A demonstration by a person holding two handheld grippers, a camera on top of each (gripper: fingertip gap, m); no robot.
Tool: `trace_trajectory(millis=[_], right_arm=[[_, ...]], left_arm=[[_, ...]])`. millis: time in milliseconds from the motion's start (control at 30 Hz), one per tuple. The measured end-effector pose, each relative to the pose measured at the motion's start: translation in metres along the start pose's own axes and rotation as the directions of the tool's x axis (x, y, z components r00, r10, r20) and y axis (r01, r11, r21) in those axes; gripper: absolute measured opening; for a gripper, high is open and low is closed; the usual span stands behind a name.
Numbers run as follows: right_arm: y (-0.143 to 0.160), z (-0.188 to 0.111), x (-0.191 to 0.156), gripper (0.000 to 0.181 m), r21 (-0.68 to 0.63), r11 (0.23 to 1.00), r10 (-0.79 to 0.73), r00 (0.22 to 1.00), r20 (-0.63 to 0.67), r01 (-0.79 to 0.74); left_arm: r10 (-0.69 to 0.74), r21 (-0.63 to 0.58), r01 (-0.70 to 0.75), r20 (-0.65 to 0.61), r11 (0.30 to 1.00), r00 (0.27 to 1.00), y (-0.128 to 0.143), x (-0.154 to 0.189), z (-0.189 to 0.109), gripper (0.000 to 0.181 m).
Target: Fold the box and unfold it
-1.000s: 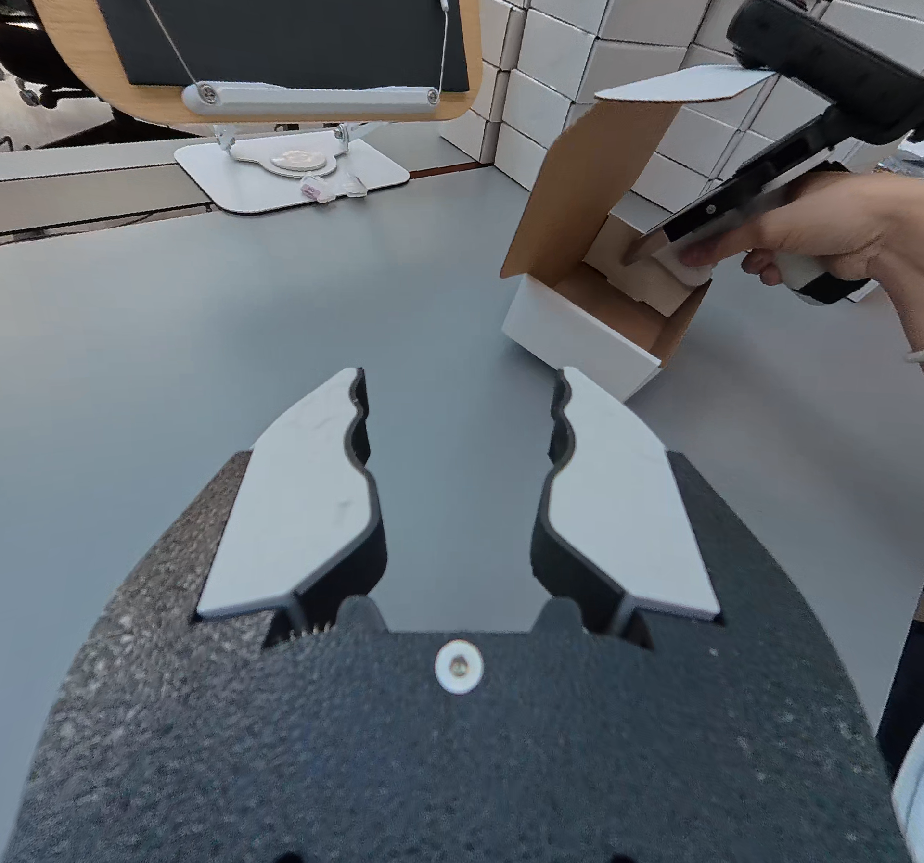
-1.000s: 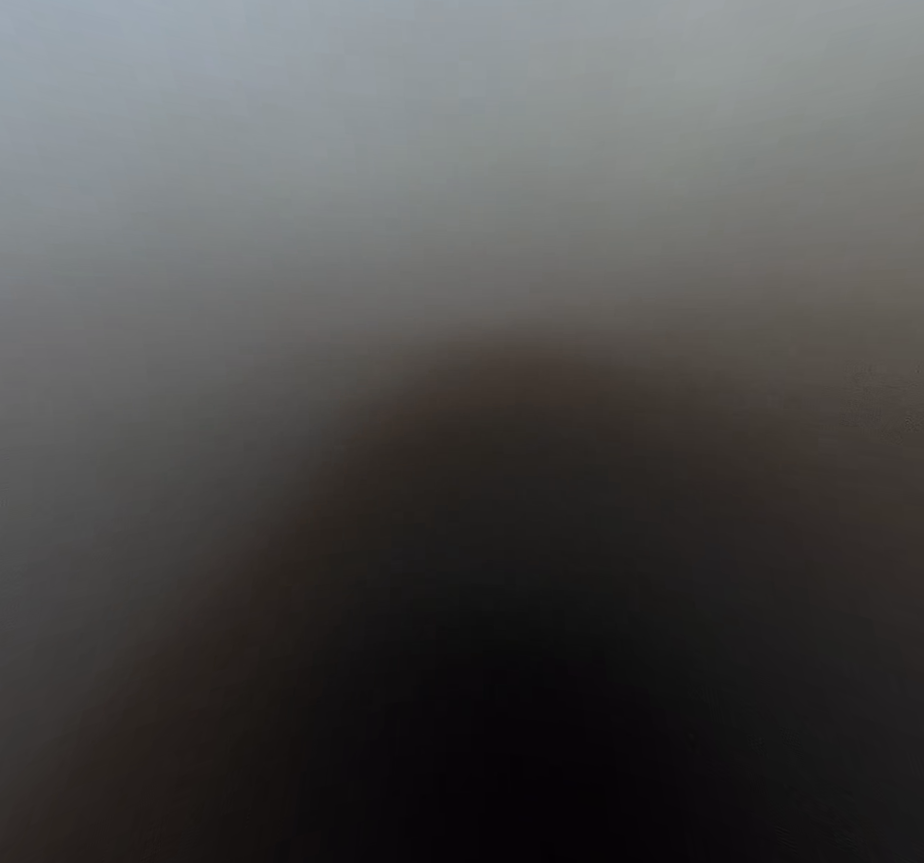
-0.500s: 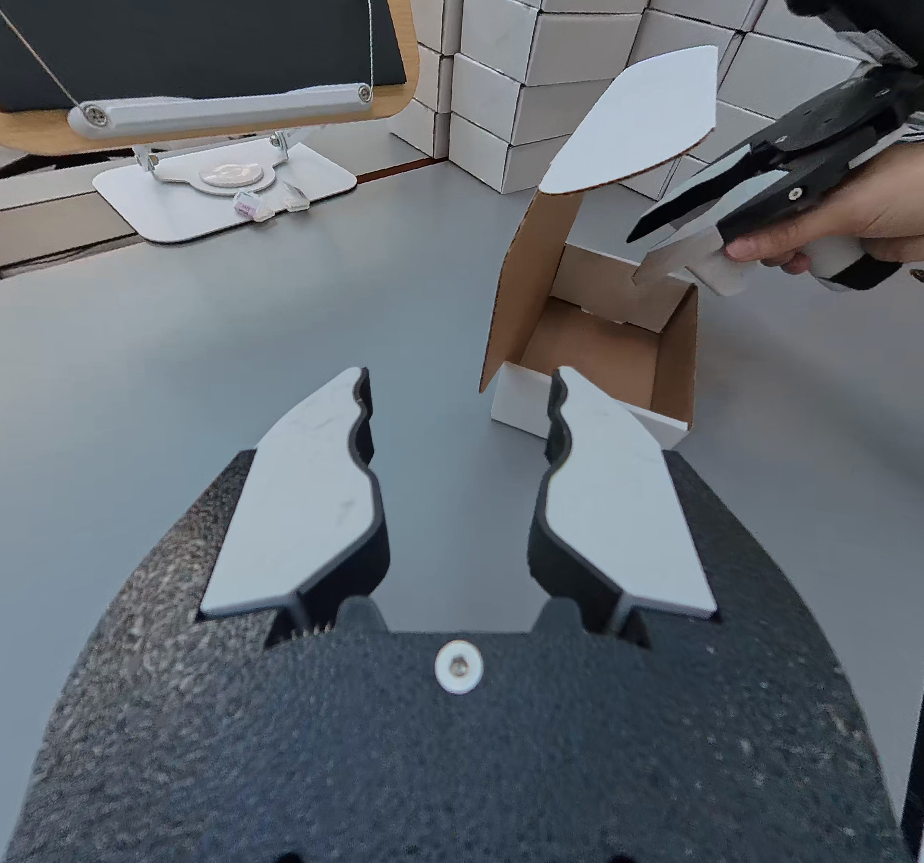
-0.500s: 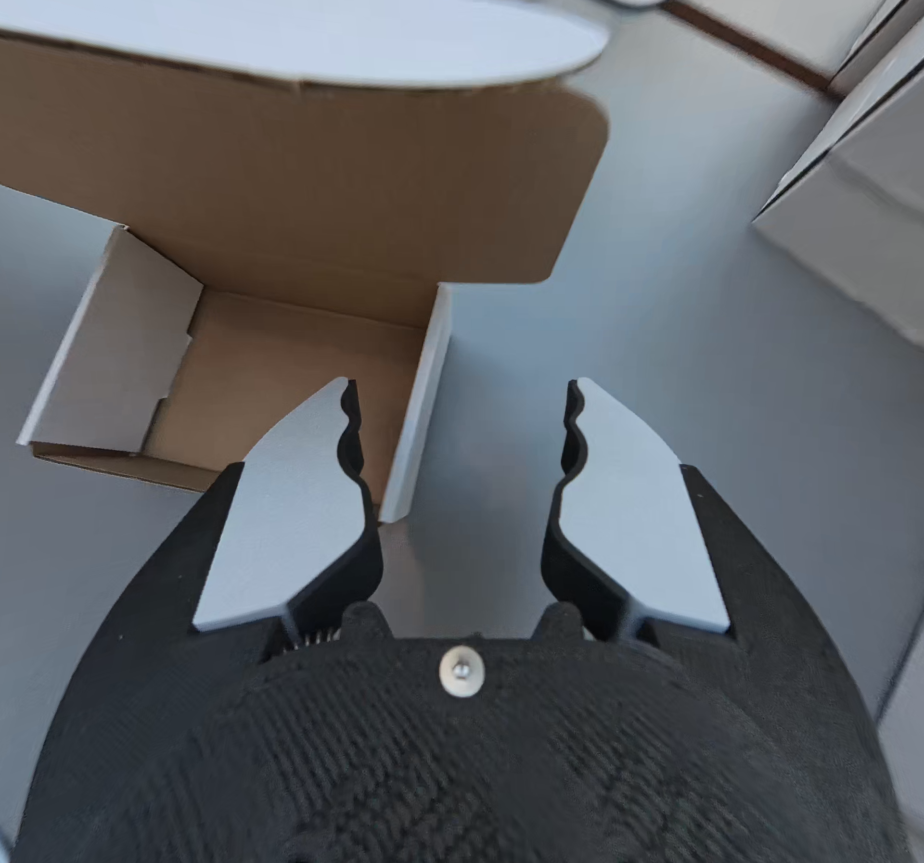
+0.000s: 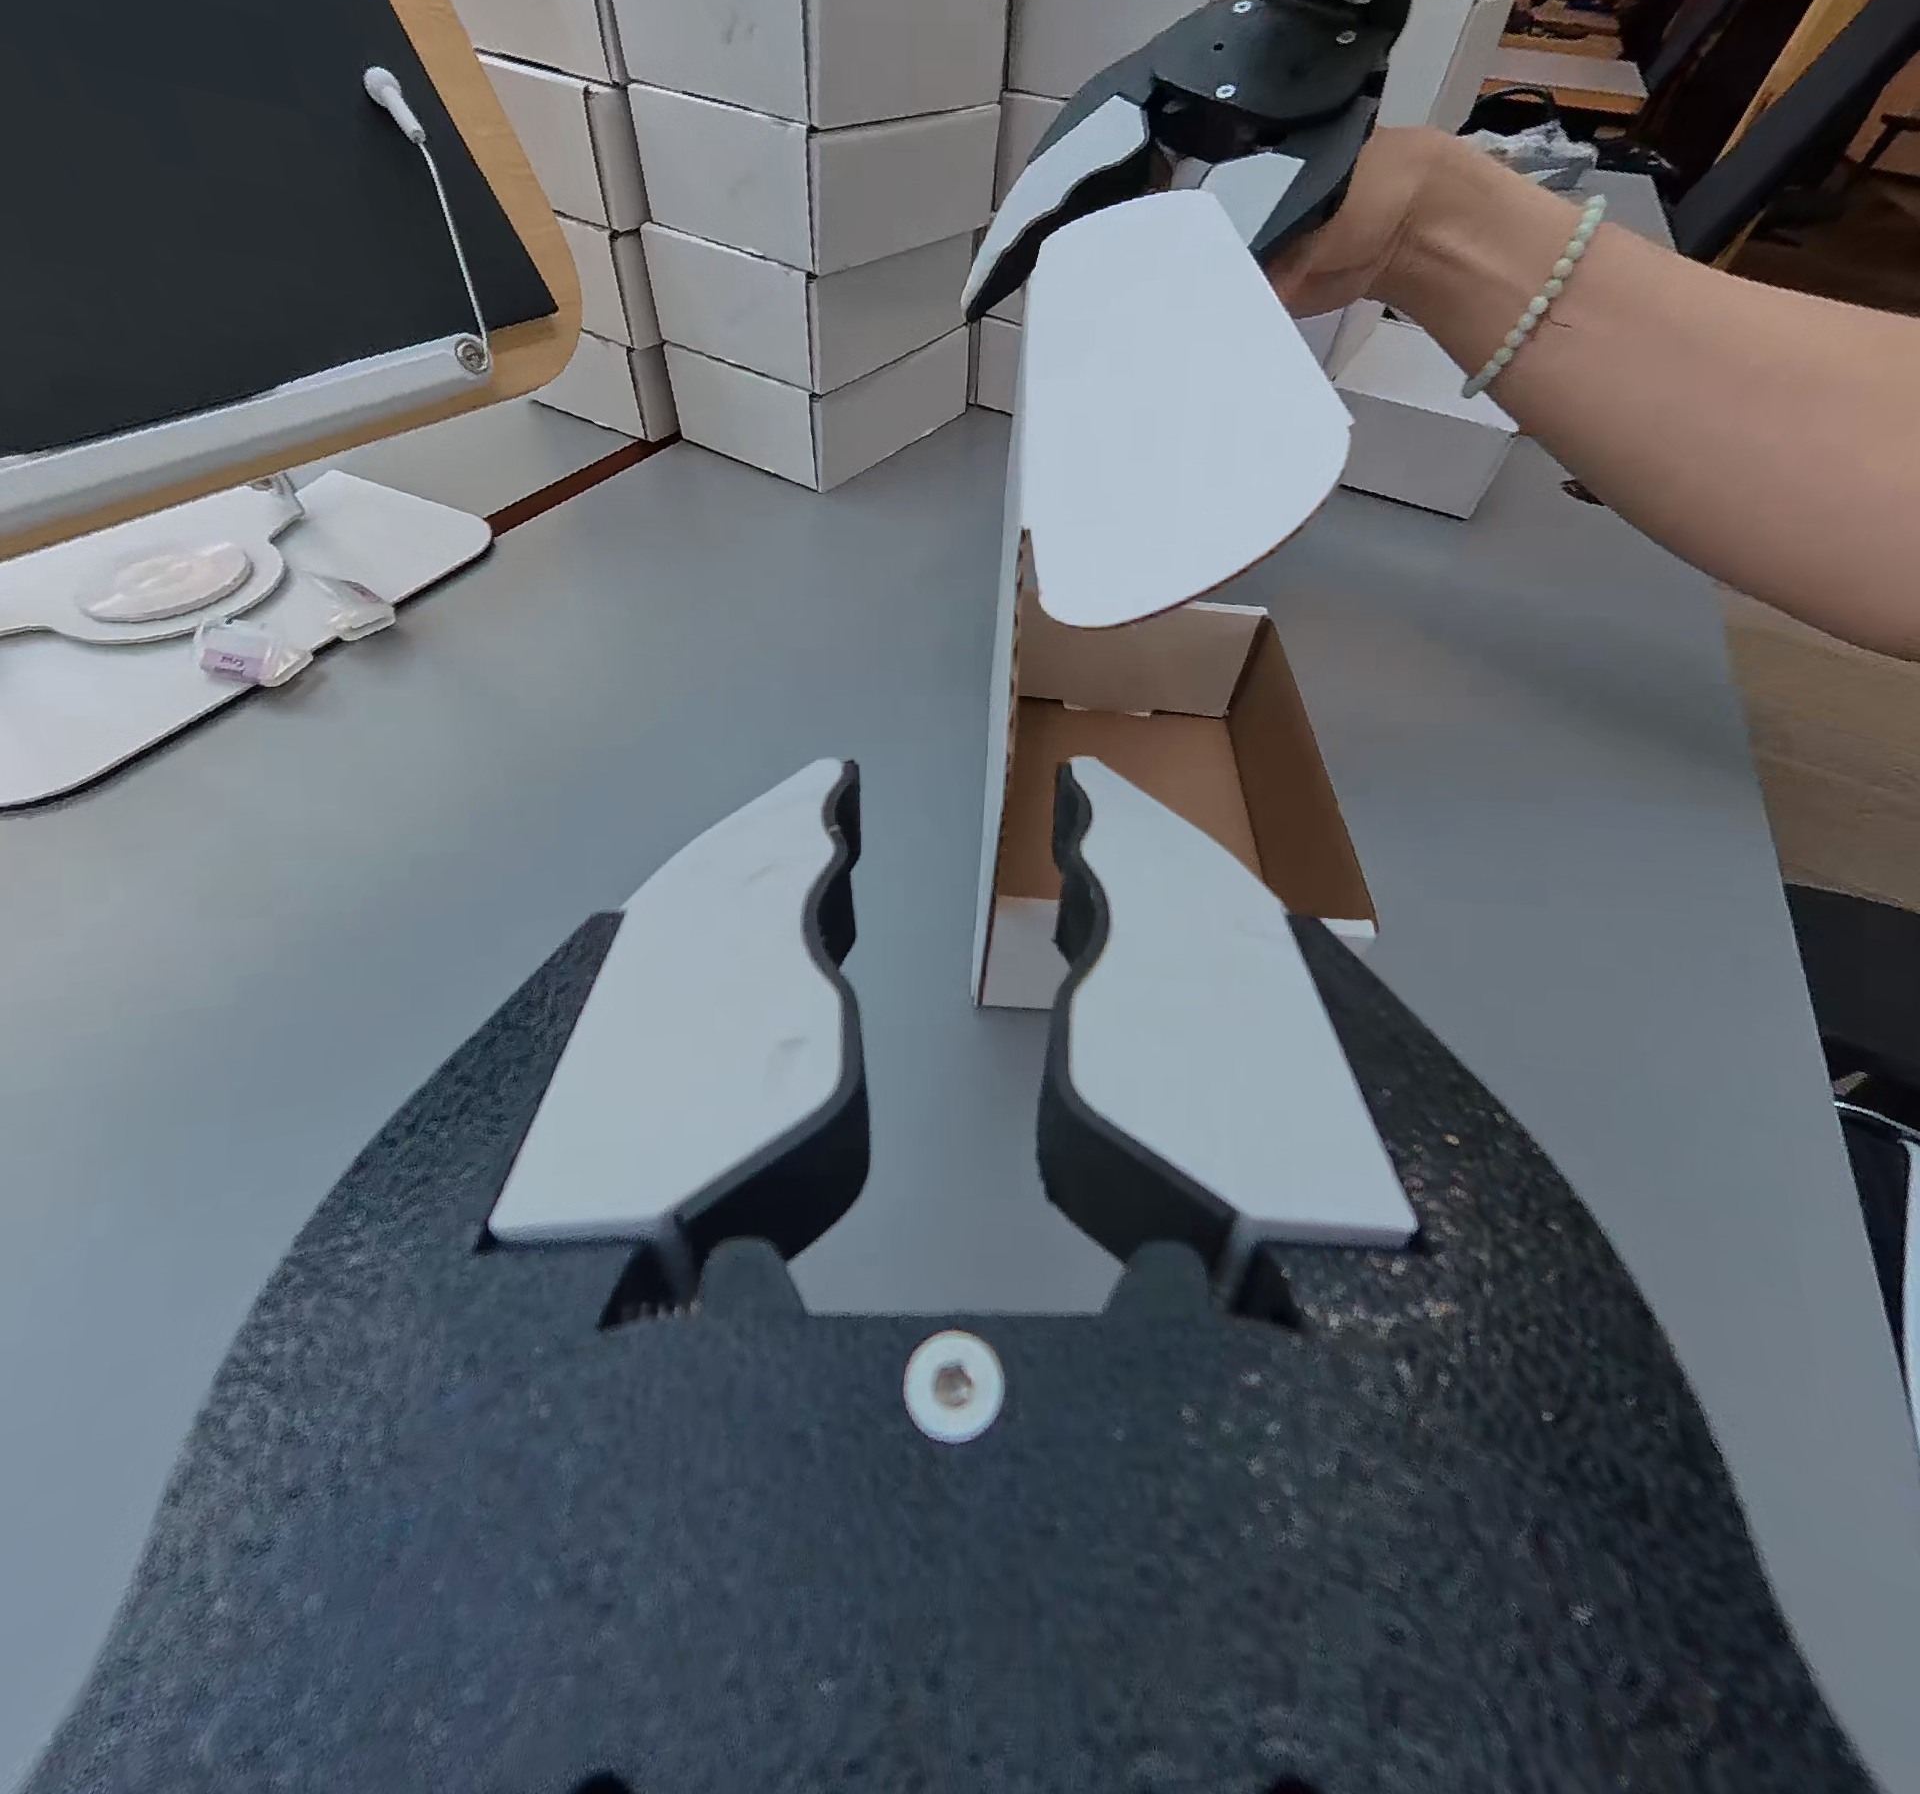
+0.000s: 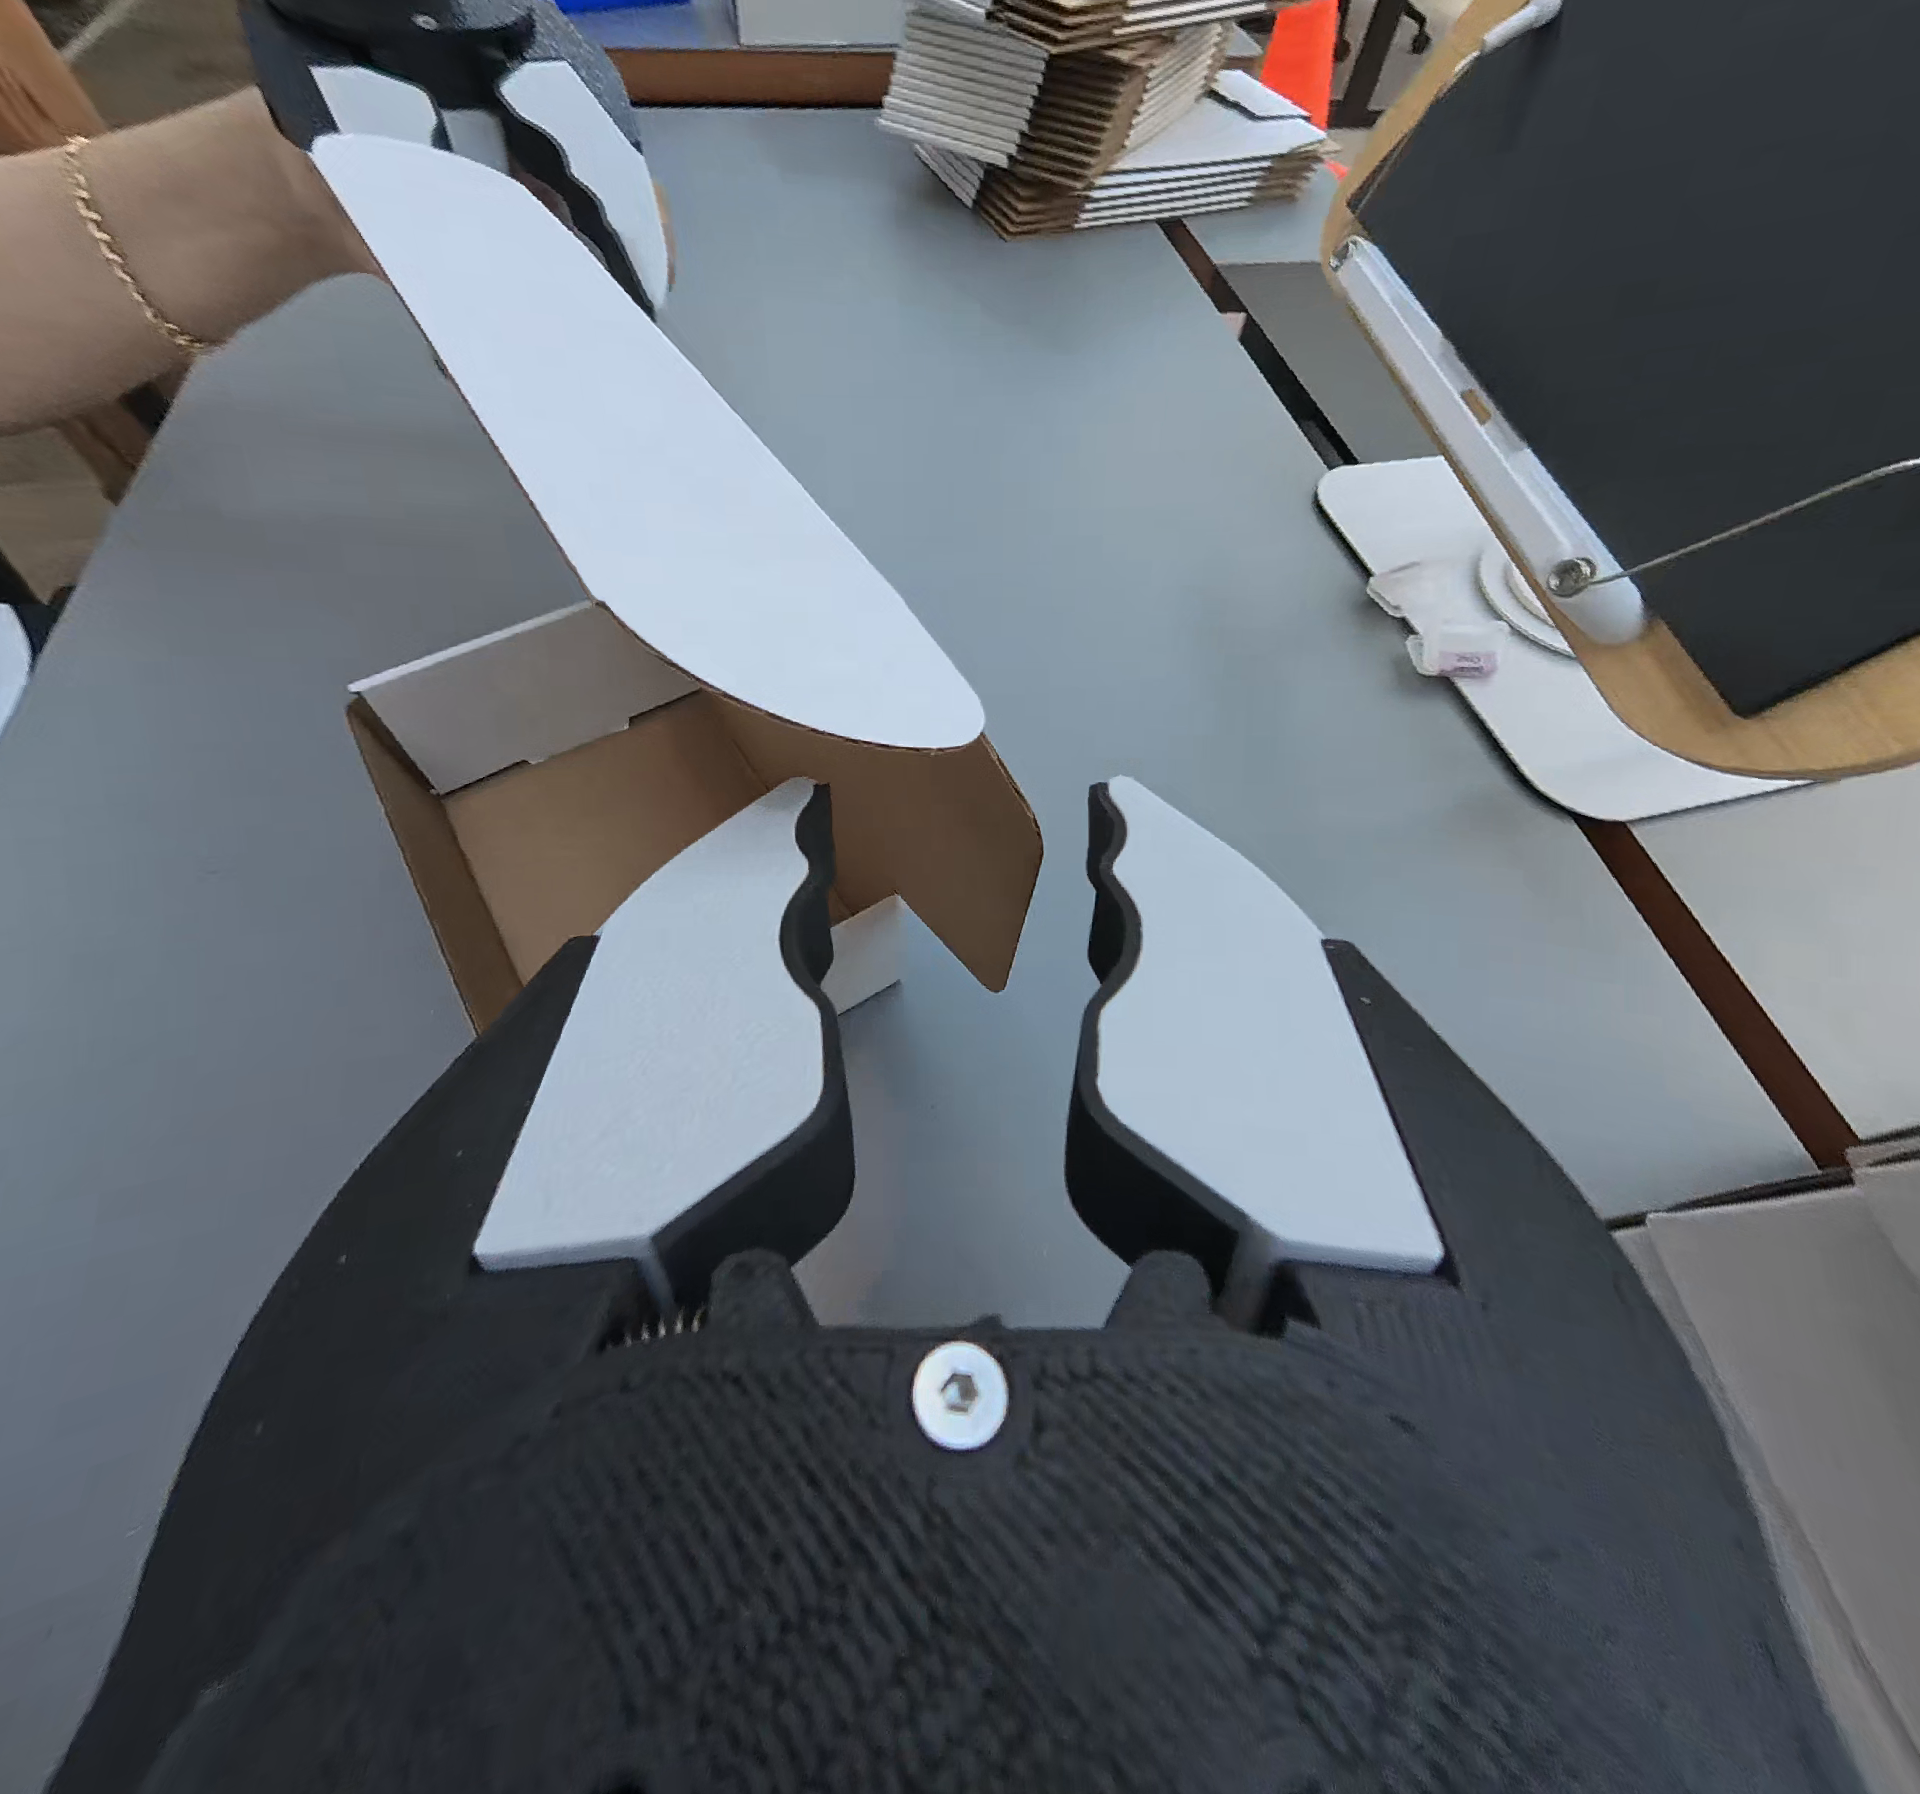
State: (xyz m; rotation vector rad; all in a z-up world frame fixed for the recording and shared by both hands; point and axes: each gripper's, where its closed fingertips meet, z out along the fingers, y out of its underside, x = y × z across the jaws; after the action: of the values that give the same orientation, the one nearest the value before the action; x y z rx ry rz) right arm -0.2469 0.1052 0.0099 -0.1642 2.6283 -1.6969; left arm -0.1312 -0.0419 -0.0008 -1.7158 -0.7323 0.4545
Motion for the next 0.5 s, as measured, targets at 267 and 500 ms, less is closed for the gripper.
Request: trace_trajectory(millis=[267,500], right_arm=[[0.0046,0.0035,0.0016,0.023,-0.009,0.996,-0.09,0.996,0.024,0.091],[0.0055,0.0036,-0.002,0.007,-0.052,0.997,-0.06,0.996,0.067,0.064]], left_arm=[[0.024,-0.011,-0.025,-0.102,1.0,0.994,-0.0056,0.0094,0.0066,0.01],[0.044,-0.047,-0.049,-0.09,0.998,0.995,-0.0049,-0.0001,0.0077,0.001]])
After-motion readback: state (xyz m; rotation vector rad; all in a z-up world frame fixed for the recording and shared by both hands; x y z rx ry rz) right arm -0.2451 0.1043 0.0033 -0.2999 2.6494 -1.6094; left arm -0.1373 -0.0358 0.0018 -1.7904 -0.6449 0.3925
